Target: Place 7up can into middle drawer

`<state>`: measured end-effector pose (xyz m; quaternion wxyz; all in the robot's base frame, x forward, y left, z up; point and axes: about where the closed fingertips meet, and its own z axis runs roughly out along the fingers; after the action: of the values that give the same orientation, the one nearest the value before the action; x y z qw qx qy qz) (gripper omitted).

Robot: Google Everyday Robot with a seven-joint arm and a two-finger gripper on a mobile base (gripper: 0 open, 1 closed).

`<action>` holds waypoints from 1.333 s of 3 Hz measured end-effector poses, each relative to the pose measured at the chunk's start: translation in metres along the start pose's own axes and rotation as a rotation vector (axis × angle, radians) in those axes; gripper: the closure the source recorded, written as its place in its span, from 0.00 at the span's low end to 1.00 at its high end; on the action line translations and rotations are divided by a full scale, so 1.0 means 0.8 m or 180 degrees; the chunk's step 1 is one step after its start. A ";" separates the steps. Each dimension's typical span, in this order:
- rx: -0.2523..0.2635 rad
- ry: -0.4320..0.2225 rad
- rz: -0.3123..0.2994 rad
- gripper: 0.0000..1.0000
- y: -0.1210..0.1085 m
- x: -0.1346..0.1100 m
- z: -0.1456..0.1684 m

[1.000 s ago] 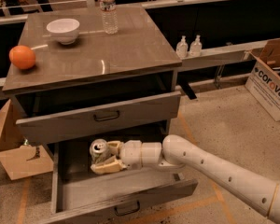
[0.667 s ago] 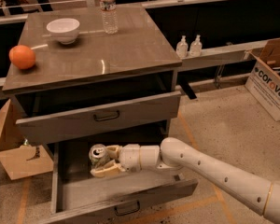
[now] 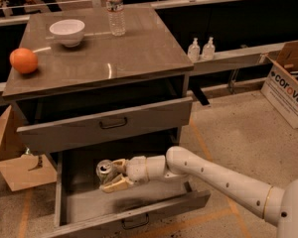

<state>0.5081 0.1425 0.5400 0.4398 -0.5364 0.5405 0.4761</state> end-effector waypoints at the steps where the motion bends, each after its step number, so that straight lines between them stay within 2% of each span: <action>1: -0.0055 0.0085 0.0016 1.00 -0.002 0.026 0.001; 4: -0.0277 0.0186 -0.0040 1.00 -0.021 0.082 0.012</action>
Offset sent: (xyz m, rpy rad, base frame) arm 0.0037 -0.0099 -0.0555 -0.0676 0.0070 0.0417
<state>0.5221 0.1418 0.4733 0.4031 -0.5721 0.5285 0.4805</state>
